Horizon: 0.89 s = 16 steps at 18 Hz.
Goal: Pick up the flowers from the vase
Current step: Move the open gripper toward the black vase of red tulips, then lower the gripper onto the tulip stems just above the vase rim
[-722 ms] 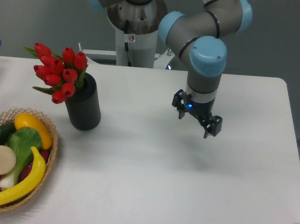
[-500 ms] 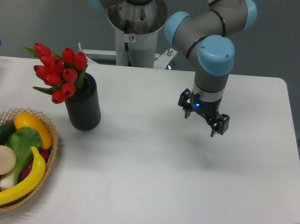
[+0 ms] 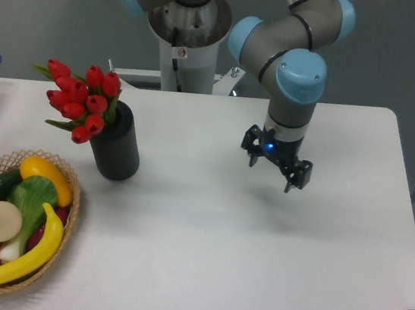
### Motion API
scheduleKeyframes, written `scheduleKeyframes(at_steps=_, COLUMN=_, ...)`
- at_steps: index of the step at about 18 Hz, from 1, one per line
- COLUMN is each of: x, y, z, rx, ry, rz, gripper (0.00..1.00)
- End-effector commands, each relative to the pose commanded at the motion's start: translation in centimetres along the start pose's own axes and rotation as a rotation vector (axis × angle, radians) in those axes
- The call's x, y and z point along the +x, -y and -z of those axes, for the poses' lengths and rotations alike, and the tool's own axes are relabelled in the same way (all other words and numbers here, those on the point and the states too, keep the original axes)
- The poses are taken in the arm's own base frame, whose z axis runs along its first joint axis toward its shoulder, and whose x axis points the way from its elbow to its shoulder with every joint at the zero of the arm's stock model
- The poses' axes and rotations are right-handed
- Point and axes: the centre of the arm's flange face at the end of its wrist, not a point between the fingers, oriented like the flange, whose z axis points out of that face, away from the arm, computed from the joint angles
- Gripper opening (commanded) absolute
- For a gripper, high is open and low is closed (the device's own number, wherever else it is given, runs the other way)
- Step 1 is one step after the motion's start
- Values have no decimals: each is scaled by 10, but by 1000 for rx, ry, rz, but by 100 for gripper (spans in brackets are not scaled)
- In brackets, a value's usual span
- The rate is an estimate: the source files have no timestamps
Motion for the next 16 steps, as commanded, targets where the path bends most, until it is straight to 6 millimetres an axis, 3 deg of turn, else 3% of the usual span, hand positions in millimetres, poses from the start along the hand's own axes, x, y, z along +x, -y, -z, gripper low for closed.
scheduleKeyframes(at_steps=5, x=49, y=11, z=58, rx=261, ry=20, rz=-17, gripper=100)
scheduleKeyframes(at_steps=8, x=65, y=15, z=88, rx=361, ry=47, rz=-18, gripper=100)
scheduleKeyframes(at_steps=12, x=78, y=18, z=98, rx=468, ry=30, rz=-22, gripper=100)
scheduleKeyframes(at_steps=16, x=88, y=34, z=105, rx=623, ry=-39, rz=-7, gripper=100)
